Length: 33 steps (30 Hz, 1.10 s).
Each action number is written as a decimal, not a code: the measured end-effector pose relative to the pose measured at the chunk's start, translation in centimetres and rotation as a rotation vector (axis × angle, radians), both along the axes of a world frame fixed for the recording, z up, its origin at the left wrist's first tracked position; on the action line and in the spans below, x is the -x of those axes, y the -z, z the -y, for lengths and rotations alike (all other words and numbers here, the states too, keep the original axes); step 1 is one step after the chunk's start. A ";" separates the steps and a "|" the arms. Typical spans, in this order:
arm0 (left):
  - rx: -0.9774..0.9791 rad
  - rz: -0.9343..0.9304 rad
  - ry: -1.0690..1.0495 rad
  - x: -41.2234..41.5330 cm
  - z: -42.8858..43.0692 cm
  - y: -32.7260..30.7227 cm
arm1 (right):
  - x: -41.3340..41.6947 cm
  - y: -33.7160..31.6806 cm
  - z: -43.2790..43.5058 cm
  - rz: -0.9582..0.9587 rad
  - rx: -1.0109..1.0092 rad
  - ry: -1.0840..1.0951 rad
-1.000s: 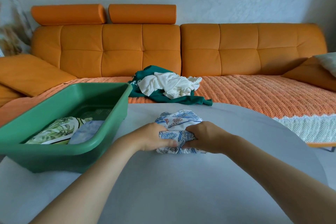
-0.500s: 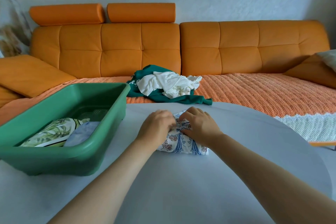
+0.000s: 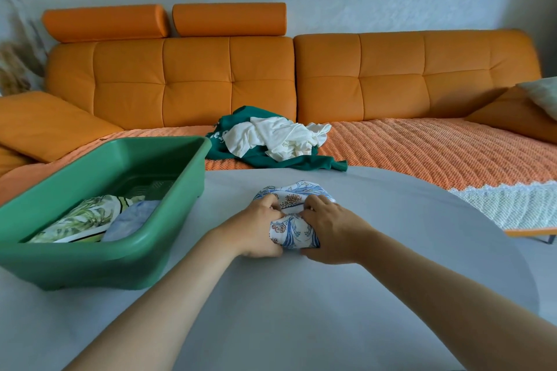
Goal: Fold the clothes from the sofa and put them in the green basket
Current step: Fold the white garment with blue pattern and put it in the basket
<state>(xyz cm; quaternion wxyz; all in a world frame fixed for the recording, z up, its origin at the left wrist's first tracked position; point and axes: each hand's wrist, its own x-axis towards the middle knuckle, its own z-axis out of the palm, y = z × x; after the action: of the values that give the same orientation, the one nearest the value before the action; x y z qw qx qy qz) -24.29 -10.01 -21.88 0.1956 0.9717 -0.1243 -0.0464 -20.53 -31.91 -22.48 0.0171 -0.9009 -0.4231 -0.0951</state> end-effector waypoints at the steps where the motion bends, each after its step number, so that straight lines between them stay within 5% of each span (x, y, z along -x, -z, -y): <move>1: -0.010 -0.030 -0.004 0.1 0.2 -0.4 | 0.2 -0.1 0.1 -0.028 -0.027 0.003; 8: 0.207 -0.114 -0.134 0.9 -0.9 -1.9 | -0.3 -2.5 2.3 -0.422 -0.335 0.065; 13: 0.213 0.041 -0.370 1.0 -1.4 -1.3 | -1.4 -1.5 1.7 -0.506 -0.491 0.303; 17: -0.125 0.278 -0.497 0.1 -0.2 -0.6 | -2.2 -0.7 0.1 -0.315 -0.345 0.466; 20: -0.100 0.576 -0.258 -0.8 1.4 -0.7 | -2.9 -0.9 -0.9 0.010 -0.220 0.409; 23: -0.115 0.511 -0.151 -1.7 3.2 -0.1 | -3.2 -1.0 -2.2 0.118 -0.144 0.210; 33: 0.155 0.232 -0.258 -3.3 1.7 3.2 | -3.9 1.5 -1.4 -0.273 -0.159 0.147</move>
<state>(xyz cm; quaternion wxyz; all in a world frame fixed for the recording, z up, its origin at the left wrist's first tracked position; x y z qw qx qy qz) -20.97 -11.68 -25.09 0.2586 0.9604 -0.0237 0.1009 -16.67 -30.50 -24.01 0.1388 -0.9298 -0.3408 -0.0063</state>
